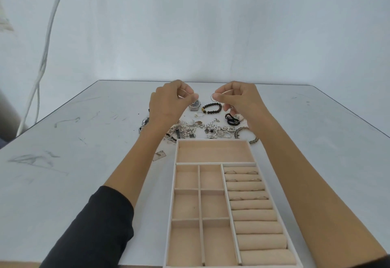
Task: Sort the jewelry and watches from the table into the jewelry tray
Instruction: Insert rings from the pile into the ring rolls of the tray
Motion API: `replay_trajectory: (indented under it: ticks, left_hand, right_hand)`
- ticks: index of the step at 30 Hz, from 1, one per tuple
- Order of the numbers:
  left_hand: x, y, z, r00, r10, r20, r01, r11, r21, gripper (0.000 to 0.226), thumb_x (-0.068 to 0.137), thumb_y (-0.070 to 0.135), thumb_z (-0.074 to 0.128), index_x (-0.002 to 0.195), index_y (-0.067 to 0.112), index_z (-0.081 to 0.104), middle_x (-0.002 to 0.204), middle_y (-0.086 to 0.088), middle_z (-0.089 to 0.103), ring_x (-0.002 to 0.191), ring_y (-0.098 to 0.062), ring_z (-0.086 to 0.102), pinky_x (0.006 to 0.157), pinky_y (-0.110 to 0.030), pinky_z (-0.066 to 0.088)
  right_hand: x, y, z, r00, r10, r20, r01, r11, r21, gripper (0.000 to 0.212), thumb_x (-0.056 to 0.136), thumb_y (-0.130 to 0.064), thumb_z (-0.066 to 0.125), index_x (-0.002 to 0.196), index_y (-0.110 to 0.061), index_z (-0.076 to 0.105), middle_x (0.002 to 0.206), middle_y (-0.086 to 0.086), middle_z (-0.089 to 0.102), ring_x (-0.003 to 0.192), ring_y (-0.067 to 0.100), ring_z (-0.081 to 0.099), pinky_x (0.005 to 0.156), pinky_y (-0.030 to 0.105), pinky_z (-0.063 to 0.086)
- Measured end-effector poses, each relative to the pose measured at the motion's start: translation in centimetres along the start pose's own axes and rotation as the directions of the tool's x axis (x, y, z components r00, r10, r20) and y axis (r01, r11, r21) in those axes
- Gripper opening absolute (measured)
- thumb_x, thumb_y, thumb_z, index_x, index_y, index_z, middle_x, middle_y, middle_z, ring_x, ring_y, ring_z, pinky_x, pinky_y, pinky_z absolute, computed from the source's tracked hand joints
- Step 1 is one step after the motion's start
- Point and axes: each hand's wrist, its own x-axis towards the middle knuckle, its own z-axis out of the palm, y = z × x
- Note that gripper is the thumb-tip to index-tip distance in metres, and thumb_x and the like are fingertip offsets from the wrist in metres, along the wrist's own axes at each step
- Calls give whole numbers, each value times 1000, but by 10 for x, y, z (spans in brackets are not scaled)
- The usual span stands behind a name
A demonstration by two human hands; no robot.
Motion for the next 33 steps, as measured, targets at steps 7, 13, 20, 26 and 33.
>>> replay_trajectory:
  ticks: [7,13,20,26,33]
  left_hand:
    - [-44,31,-12,985,135,107,-121,984,-135,15,76,37,77,78,26,66,70,14,64,63,-8,54,72,-33,49]
    - [-83,40,-22,966,181,183,-141,967,-214,12,78,32,77,78,28,66,70,22,63,64,1,53,69,-17,44]
    - [-119,44,-24,950,206,234,-122,936,-330,14,75,34,78,77,26,66,75,19,64,69,1,54,73,-10,43]
    - [-139,43,-25,935,248,253,-160,933,-323,12,75,32,76,76,29,65,77,16,65,70,-2,55,73,-9,41]
    - [-138,36,-27,959,213,186,-146,937,-319,12,77,30,76,75,31,63,74,15,64,69,-1,52,74,-10,41]
  right_hand:
    - [-40,-12,-13,999,13,44,-8,995,-95,14,76,-15,78,85,-7,71,59,-4,62,52,12,53,44,18,36]
    - [-75,-16,-23,996,-17,86,26,994,-108,17,74,-14,81,86,-5,72,60,0,62,47,11,50,44,12,36]
    - [-119,-7,-36,995,-37,93,42,998,-55,15,72,-13,81,83,-7,73,68,3,65,51,14,53,49,9,37]
    - [-156,3,-43,999,-45,21,45,999,-26,8,72,-13,80,79,-12,75,59,-6,65,50,10,51,55,11,41]
    - [-192,13,-51,995,-94,19,95,988,-122,10,71,-16,79,69,-24,75,75,-5,70,63,16,51,55,16,37]
